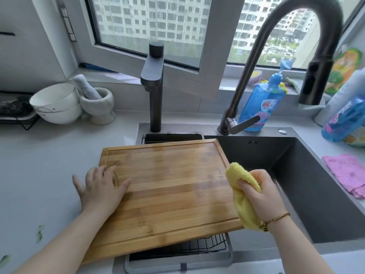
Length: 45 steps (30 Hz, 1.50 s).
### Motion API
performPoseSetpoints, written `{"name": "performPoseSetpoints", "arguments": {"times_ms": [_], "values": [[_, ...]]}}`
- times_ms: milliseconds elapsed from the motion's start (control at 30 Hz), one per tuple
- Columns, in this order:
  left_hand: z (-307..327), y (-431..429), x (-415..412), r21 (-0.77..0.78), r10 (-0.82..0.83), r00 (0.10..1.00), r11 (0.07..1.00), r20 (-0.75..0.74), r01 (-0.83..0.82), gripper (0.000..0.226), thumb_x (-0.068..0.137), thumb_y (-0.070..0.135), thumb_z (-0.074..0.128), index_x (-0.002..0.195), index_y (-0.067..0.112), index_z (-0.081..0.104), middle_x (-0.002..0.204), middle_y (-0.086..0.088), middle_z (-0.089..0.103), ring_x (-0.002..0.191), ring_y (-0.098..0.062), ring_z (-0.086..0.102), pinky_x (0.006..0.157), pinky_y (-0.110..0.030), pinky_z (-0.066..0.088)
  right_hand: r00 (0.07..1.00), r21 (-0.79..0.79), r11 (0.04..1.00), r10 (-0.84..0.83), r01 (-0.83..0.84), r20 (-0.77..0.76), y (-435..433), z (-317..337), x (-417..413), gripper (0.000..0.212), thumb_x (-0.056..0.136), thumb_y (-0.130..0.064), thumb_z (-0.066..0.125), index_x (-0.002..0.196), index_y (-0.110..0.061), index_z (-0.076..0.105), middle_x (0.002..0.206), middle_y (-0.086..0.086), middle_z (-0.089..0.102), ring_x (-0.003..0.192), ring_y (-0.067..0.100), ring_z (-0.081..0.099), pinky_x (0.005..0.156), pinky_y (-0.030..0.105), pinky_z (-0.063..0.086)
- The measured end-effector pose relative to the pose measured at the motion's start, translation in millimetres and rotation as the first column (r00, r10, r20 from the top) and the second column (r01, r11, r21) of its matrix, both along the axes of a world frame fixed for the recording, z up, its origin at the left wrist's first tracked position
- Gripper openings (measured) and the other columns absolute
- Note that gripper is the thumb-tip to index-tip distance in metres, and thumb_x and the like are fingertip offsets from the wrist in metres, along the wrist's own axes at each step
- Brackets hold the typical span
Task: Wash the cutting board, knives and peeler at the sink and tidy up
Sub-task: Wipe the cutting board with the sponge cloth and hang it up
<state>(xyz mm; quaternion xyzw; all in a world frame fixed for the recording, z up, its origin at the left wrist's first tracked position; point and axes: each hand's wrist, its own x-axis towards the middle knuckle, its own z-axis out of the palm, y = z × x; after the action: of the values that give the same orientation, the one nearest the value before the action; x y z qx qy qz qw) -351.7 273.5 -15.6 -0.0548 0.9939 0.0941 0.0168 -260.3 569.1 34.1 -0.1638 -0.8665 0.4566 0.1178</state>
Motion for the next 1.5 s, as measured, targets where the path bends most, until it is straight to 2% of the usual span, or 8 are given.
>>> {"name": "performPoseSetpoints", "arguments": {"times_ms": [133, 333, 467, 700, 867, 1067, 1133, 1500], "values": [[35, 28, 9, 0.538, -0.164, 0.970, 0.810, -0.177, 0.235, 0.047, 0.090, 0.034, 0.052, 0.135, 0.026, 0.040, 0.130, 0.006, 0.046, 0.121, -0.011, 0.042, 0.098, -0.027, 0.036, 0.987, -0.144, 0.978, 0.138, -0.149, -0.082, -32, 18, -20, 0.025, 0.083, -0.006, 0.061, 0.076, -0.026, 0.048, 0.078, -0.008, 0.054, 0.072, 0.005, 0.052, 0.063, 0.016, 0.042], [86, 51, 12, 0.876, -0.513, 0.856, 0.384, -0.061, 0.292, 0.038, 0.078, 0.046, 0.051, 0.116, 0.045, 0.045, 0.107, 0.029, 0.052, 0.097, 0.011, 0.051, 0.077, -0.009, 0.043, 0.927, -0.469, 0.801, 0.347, -0.371, -0.139, -76, 37, -44, 0.017, 0.066, -0.031, 0.060, 0.082, -0.024, 0.060, 0.071, -0.011, 0.063, 0.068, 0.004, 0.061, 0.062, 0.023, 0.052], [92, 41, 10, 0.952, -0.528, 0.847, 0.225, -0.059, 0.207, 0.030, 0.073, 0.040, 0.053, 0.101, 0.030, 0.060, 0.095, 0.018, 0.066, 0.085, 0.014, 0.060, 0.070, 0.000, 0.043, 0.912, -0.666, 0.642, 0.384, -0.379, -0.148, -95, 43, -55, 0.018, 0.068, -0.027, 0.065, 0.082, -0.017, 0.059, 0.059, -0.008, 0.063, 0.053, 0.004, 0.061, 0.047, 0.020, 0.050], [96, 35, -5, 0.980, -0.202, 0.967, 0.087, -0.156, 0.176, 0.011, 0.082, 0.025, 0.055, 0.086, 0.017, 0.061, 0.078, 0.005, 0.065, 0.076, -0.005, 0.063, 0.071, -0.015, 0.050, 0.910, -0.614, 0.700, 0.409, -0.363, -0.072, -102, 36, -76, 0.011, 0.088, -0.028, 0.055, 0.099, -0.030, 0.055, 0.104, -0.001, 0.062, 0.098, 0.016, 0.060, 0.079, 0.028, 0.050], [112, 31, -15, 0.967, -0.097, 0.983, -0.217, -0.159, 0.135, 0.027, 0.069, 0.030, 0.055, 0.092, 0.018, 0.062, 0.077, 0.007, 0.072, 0.074, -0.008, 0.068, 0.064, -0.022, 0.056, 0.827, -0.568, 0.693, 0.561, -0.443, 0.040, -112, 26, -79, 0.047, 0.056, -0.043, 0.067, 0.098, -0.031, 0.052, 0.102, -0.004, 0.061, 0.096, 0.013, 0.059, 0.087, 0.029, 0.048], [134, 19, -36, 0.980, -0.017, 0.981, 0.043, -0.193, 0.194, 0.002, 0.082, 0.014, 0.061, 0.082, 0.012, 0.060, 0.071, 0.000, 0.068, 0.062, -0.011, 0.066, 0.055, -0.022, 0.056, 0.903, -0.848, 0.395, 0.382, -0.352, -0.196, -106, 40, -99, 0.048, 0.058, -0.017, 0.068, 0.105, -0.011, 0.059, 0.090, 0.006, 0.067, 0.074, 0.012, 0.068, 0.058, 0.026, 0.055], [145, 13, -48, 0.985, -0.009, 0.987, 0.057, -0.160, 0.161, 0.002, 0.084, 0.011, 0.059, 0.082, 0.012, 0.058, 0.078, -0.006, 0.065, 0.065, -0.016, 0.065, 0.055, -0.024, 0.057, 0.905, -0.838, 0.388, 0.336, -0.384, -0.260, -101, 55, -111, 0.068, 0.051, -0.022, 0.084, 0.112, -0.007, 0.058, 0.094, 0.009, 0.069, 0.078, 0.015, 0.069, 0.059, 0.027, 0.055], [199, 22, -111, 0.993, -0.049, 0.996, 0.097, -0.069, 0.073, 0.016, 0.093, 0.026, 0.050, 0.082, 0.016, 0.055, 0.076, -0.002, 0.063, 0.047, -0.008, 0.064, 0.045, -0.018, 0.053, 0.961, -0.826, 0.494, 0.087, -0.271, -0.263, -102, 146, -194, 0.003, 0.089, -0.008, 0.056, 0.088, -0.005, 0.055, 0.060, 0.004, 0.066, 0.047, 0.012, 0.064, 0.047, 0.022, 0.055]]}}
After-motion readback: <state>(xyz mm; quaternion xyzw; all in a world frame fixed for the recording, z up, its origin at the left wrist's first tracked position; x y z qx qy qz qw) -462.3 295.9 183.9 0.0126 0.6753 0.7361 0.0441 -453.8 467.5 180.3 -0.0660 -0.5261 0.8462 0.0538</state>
